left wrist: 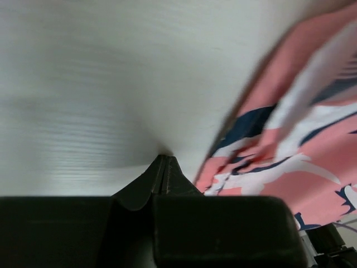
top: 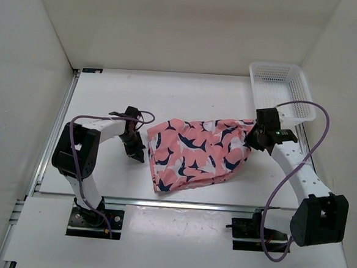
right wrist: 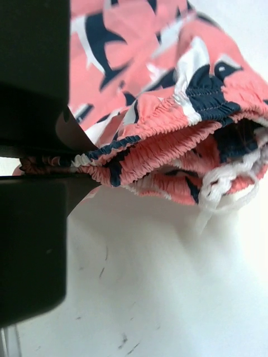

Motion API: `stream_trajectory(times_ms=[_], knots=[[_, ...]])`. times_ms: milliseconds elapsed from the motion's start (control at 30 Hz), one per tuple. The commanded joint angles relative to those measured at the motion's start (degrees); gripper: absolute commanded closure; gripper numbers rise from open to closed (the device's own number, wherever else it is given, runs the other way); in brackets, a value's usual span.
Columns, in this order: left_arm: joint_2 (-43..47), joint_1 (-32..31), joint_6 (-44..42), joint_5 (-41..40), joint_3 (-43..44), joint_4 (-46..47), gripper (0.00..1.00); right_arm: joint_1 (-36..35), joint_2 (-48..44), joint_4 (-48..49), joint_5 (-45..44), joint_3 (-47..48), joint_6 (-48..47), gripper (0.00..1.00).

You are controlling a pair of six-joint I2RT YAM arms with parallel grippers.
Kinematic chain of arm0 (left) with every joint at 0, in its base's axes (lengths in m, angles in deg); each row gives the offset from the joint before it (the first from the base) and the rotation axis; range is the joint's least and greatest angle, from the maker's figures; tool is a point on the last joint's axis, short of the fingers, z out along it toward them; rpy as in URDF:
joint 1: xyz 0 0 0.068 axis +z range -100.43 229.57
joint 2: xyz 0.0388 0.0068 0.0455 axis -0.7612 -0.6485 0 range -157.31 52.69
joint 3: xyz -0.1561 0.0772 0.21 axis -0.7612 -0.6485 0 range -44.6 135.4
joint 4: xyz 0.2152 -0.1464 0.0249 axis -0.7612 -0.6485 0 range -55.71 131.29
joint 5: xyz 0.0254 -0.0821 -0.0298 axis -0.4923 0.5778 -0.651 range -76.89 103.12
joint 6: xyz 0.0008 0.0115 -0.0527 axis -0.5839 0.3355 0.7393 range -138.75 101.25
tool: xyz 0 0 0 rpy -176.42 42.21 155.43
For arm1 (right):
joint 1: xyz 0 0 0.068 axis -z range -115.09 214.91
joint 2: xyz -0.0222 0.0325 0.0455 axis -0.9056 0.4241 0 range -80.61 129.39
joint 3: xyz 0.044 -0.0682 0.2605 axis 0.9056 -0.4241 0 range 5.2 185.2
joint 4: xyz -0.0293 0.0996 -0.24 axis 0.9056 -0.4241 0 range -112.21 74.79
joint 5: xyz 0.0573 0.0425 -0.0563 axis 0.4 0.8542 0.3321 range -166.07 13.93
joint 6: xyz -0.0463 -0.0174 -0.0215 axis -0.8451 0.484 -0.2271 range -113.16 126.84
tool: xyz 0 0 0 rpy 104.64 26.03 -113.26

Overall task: Fold and stack the shorts
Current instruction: Fold the shorts

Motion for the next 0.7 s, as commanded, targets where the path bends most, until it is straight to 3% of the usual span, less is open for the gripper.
stream_trajectory(times_ms=[0,133,433,667], knots=[[-1.83,-1.41,1.07,1.98,3.03,2.36,0.90,-5.84,-0.50,-1.29,-4.92,5.07,-1.77,0.99],[-4.82,-1.41,1.07,2.51,4.36,3.51,0.90,-14.99,0.91,-1.91,-8.01,10.78,-5.10,0.99],[-7.28,-1.41,1.07,2.51,6.20,4.04,0.90,-44.94,13.46,-7.88,-24.70,26.43,-11.78,0.99],[-7.28,-1.41,1.07,2.51,6.20,4.04,0.90,-56.04,24.81,-7.36,-27.96,33.02,-13.01,0.99]])
